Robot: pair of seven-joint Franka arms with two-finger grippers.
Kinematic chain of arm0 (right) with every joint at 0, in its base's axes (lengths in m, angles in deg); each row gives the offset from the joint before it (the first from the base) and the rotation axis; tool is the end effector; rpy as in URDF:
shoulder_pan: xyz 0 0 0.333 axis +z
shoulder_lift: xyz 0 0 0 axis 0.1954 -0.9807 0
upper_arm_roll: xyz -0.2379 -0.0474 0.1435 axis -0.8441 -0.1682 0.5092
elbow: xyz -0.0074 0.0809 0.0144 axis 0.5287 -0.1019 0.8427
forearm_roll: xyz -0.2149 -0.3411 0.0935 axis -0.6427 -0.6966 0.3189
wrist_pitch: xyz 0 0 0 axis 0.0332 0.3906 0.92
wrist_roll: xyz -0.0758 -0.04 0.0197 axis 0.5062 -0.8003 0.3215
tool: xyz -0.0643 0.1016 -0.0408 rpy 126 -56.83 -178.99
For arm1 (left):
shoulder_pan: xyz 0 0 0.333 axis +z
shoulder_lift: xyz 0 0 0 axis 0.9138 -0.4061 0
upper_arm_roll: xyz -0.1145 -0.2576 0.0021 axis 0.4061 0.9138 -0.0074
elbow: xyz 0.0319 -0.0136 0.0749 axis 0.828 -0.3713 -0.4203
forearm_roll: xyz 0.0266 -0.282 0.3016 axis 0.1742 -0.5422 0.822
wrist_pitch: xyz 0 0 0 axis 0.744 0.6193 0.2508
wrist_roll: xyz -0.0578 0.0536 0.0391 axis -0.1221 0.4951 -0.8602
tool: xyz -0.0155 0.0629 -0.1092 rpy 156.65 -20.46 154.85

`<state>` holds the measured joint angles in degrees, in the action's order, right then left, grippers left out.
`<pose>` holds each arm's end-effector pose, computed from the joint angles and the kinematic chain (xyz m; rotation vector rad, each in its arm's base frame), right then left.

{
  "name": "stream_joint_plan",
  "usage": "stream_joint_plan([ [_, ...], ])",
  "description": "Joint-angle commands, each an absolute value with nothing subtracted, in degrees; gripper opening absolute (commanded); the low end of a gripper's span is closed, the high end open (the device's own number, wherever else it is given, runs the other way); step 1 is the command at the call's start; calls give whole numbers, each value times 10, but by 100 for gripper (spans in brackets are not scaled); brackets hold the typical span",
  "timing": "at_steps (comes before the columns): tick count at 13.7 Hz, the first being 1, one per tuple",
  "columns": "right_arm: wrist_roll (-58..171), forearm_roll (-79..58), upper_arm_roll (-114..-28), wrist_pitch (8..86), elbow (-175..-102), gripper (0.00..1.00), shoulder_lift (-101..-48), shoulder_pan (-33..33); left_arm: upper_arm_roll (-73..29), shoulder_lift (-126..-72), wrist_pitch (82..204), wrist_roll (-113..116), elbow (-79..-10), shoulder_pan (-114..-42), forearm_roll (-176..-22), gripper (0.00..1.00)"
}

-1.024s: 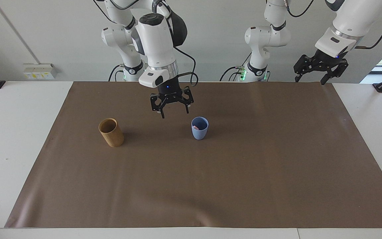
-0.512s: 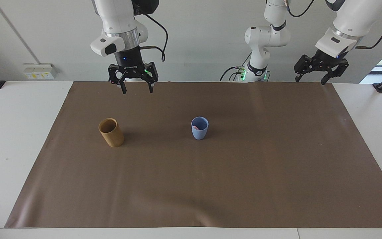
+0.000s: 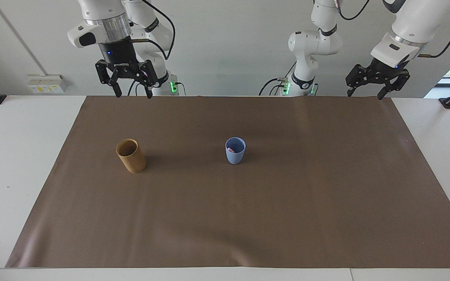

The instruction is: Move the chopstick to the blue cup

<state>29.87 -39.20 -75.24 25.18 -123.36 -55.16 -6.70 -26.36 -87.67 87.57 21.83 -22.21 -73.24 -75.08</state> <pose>0.5624 0.0803 0.6342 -3.0411 0.2913 -0.2813 0.5504 -0.0579 0.6069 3.1038 -0.2829 -0.0493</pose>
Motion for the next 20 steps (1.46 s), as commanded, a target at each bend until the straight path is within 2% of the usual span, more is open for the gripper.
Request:
stream_joint_plan([
  [1, 308, -377, -790, 219, -1236, 100, -535, -76, -268, -869, 870, 222, -231, -740, -753, 100],
  [7, 362, -401, -857, 155, -1253, 100, -514, -77, -268, -867, 870, 226, -238, -740, -753, 100],
  [13, 432, -442, -853, 187, -1279, 100, -529, -66, -266, -867, 870, 226, -238, -740, -753, 100],
  [16, 433, -441, -848, 186, -1286, 100, -523, -64, -266, -867, 870, 225, -238, -740, -753, 100],
  [18, 425, -441, -844, 196, -1326, 100, -502, -43, -266, -867, 870, 226, -238, -740, -754, 100],
  [20, 427, -441, -844, 210, -1324, 100, -503, -43, -266, -867, 870, 226, -238, -740, -754, 100],
])
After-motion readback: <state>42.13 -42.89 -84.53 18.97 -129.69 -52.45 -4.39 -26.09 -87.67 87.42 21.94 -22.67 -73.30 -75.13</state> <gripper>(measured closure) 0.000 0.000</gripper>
